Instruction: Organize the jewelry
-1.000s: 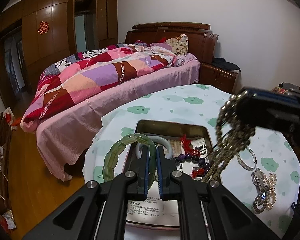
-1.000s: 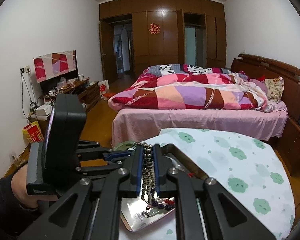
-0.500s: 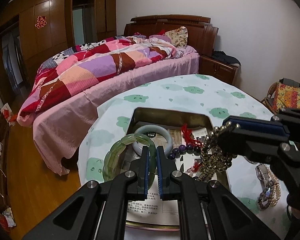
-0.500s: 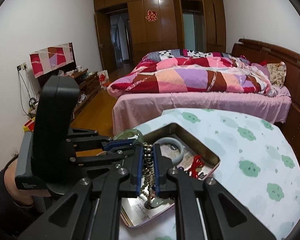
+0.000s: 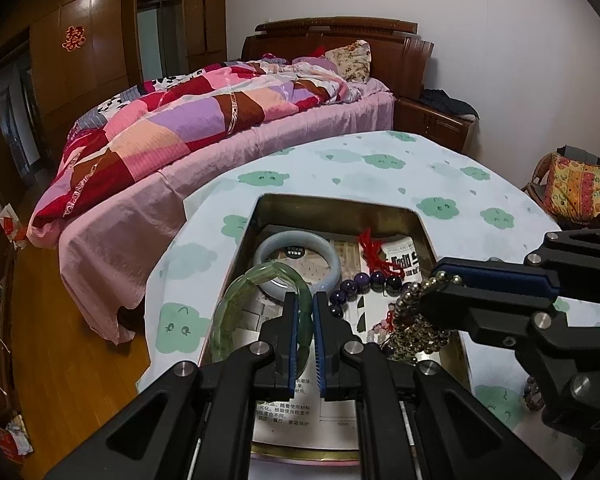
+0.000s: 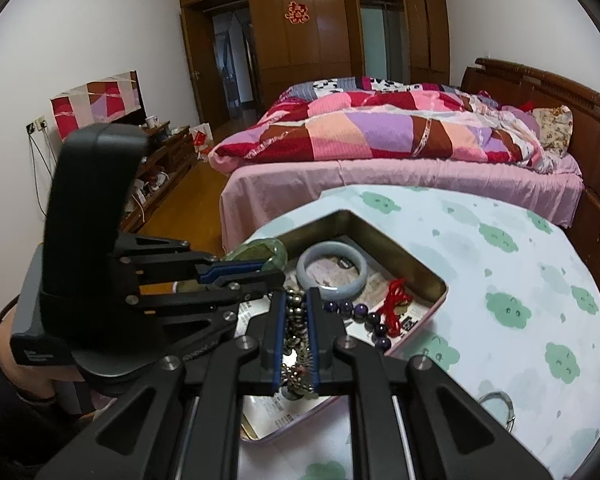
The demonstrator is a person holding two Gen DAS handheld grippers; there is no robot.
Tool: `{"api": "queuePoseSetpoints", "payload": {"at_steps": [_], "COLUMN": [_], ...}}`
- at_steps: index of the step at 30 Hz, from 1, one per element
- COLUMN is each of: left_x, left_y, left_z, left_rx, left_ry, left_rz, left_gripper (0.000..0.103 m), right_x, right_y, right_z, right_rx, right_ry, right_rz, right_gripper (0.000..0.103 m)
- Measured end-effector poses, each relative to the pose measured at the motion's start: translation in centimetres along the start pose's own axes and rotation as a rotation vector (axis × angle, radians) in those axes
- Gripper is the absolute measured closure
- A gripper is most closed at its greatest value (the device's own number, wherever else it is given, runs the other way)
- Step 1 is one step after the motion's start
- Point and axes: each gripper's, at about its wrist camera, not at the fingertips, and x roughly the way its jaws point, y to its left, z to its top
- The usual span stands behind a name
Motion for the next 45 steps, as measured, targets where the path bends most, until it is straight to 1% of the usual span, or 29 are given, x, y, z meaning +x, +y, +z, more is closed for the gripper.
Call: {"api": "queuePoseSetpoints", "payload": {"at_steps": [4, 15, 19, 21, 22, 23, 24, 25, 26, 28, 32, 35, 41, 45], "left_x": [0.4, 0.4, 0.2, 0.0, -0.1, -0.3, -0.5, -0.7, -0.9, -1.4, -1.6, -1.8, -2.1, -2.4], "left_y": [0.2, 0.2, 0.1, -0.1, -0.1, -0.1, -0.1, 0.0, 0.2, 0.6, 0.3, -0.2, -2.0, -3.5], "left_z": [-0.2, -0.2, -0.2, -0.1, 0.0, 0.0, 0.0, 0.1, 0.1, 0.1, 0.0, -0.2, -0.8, -1.0], "left_rx": [-0.005, -0.001, 0.004, 0.009, 0.008, 0.007, 0.004, 0.0, -0.007, -0.024, -0.027, -0.026, -0.004, 0.013], "left_ry": [0.014, 0.014, 0.008, 0.003, -0.001, -0.009, -0.019, -0.028, -0.034, -0.049, -0.05, -0.055, -0.055, -0.059], "left_rz": [0.005, 0.01, 0.02, 0.03, 0.037, 0.044, 0.063, 0.082, 0.09, 0.077, 0.094, 0.119, 0.112, 0.099], "left_gripper": [0.097, 0.096, 0.094, 0.089, 0.082, 0.07, 0.066, 0.056, 0.047, 0.04, 0.04, 0.04, 0.04, 0.04], "right_x": [0.5, 1.2, 1.2, 1.2, 1.2, 1.2, 1.0, 0.8, 0.6, 0.1, -1.5, -3.1, -7.0, -9.0], "right_y": [-0.1, -0.3, -0.5, -0.6, -0.7, -0.8, -0.8, -0.9, -1.0, -1.4, -2.5, -3.8, -7.3, -9.8], "right_z": [-0.4, -1.3, -1.5, -1.6, -1.6, -1.7, -1.7, -1.7, -1.8, -1.9, -2.7, -3.8, -6.9, -9.5], "right_rx": [0.002, 0.01, 0.028, 0.042, 0.045, 0.048, 0.052, 0.058, 0.064, 0.078, 0.096, 0.124, 0.199, 0.281], "right_ry": [0.019, 0.046, 0.043, 0.043, 0.044, 0.041, 0.036, 0.027, 0.022, 0.016, 0.005, 0.006, 0.017, 0.051], "right_rz": [-0.002, -0.01, -0.008, -0.003, -0.002, -0.002, -0.005, -0.016, -0.019, -0.019, -0.053, -0.094, -0.213, -0.289], "right_gripper": [0.091, 0.09, 0.089, 0.083, 0.074, 0.06, 0.053, 0.048, 0.048, 0.048, 0.041, 0.038, 0.033, 0.032]}}
